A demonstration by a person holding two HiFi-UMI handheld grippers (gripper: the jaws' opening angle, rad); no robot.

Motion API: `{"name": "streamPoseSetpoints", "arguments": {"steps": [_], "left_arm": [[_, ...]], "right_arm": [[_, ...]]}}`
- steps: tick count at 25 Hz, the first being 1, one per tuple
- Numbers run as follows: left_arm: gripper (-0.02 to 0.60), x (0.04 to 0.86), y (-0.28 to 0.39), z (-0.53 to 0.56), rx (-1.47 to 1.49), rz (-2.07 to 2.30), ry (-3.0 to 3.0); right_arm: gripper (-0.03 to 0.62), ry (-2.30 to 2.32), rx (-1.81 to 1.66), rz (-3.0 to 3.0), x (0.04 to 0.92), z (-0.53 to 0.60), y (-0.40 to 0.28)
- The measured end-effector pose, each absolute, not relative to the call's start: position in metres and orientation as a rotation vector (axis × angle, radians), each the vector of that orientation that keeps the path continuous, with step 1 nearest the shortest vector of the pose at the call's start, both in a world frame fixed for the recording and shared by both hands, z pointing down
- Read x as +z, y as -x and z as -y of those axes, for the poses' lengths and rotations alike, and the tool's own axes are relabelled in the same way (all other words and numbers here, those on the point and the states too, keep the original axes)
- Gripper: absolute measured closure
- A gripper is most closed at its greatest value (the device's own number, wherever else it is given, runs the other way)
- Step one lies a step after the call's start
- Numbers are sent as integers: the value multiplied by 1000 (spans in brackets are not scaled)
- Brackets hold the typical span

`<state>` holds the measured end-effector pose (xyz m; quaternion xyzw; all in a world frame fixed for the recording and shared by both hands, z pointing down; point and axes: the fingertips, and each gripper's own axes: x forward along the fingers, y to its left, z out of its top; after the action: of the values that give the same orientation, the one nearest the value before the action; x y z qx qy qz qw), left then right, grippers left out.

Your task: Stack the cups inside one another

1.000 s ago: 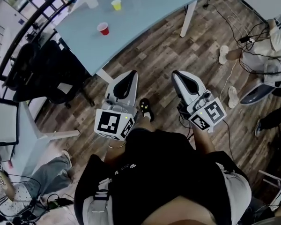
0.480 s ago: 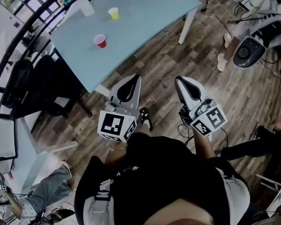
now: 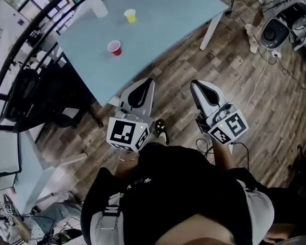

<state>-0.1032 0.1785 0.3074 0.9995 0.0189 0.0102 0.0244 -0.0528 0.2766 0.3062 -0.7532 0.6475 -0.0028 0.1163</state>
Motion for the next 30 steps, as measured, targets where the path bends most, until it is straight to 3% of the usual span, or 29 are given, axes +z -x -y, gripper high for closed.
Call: {"name": "streamPoseSetpoints", "arguments": {"steps": [30], "left_arm": [[592, 315, 24, -45, 10, -53, -3067]], "right_arm": [[594, 2283, -20, -1886, 305, -154, -28]]}}
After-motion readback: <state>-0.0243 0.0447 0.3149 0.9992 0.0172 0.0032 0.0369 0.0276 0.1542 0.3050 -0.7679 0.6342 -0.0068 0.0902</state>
